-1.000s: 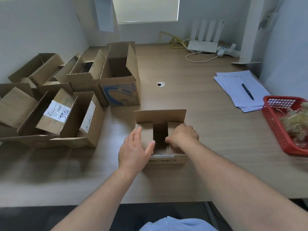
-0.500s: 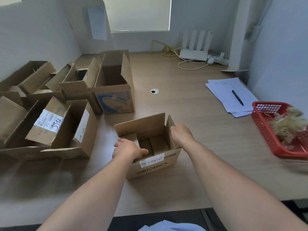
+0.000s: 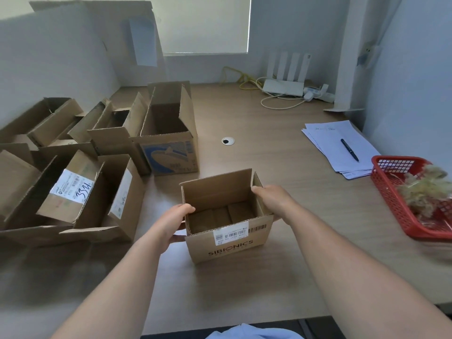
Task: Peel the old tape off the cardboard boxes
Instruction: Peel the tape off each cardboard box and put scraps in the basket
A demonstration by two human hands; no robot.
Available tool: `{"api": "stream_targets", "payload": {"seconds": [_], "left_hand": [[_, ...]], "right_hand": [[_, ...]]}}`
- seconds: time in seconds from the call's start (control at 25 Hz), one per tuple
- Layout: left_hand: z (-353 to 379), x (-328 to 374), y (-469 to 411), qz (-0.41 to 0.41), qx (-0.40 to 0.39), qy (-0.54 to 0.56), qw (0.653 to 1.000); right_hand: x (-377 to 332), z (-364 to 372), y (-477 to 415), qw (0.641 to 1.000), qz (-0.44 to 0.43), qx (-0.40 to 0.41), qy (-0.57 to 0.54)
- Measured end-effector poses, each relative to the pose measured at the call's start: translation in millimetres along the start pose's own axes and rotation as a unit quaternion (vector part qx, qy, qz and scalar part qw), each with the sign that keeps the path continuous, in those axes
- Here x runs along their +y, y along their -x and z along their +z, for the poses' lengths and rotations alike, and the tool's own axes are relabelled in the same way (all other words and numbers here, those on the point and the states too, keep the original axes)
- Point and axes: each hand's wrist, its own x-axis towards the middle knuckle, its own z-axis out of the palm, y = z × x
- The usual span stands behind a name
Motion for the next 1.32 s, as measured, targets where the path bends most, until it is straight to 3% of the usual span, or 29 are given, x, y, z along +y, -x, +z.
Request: {"api": "stream_targets", "payload": {"seconds": [0.2, 0.32, 0.48, 0.72, 1.04, 1.32], "left_hand": [[0, 2, -4, -0.004, 0.000, 0.027, 1.000], [0, 7, -1, -0.004, 0.007, 0.029, 1.000], [-6, 11, -4, -0.006, -0.041, 0.052, 0.998], [-14, 38, -1, 0.096, -0.031, 0.269, 0.958], [0, 34, 3, 0.158, 0.018, 0.196, 0.968], [5, -6, 3, 0.143, 0.038, 0.139, 0.979]], "right_hand": [[-1, -4, -5, 0.995, 0.075, -0.041, -0.051], [1, -6, -4, 0.992, 0.076, -0.079, -0.066], [3, -14, -7, 0.978, 0.079, -0.095, -0.165], [-5, -34, -13, 0.938, 0.000, -0.029, -0.344], [-8, -24, -2, 0.948, -0.089, -0.027, -0.304], [15, -3, -2, 0.949, -0.077, -0.025, -0.305]]}}
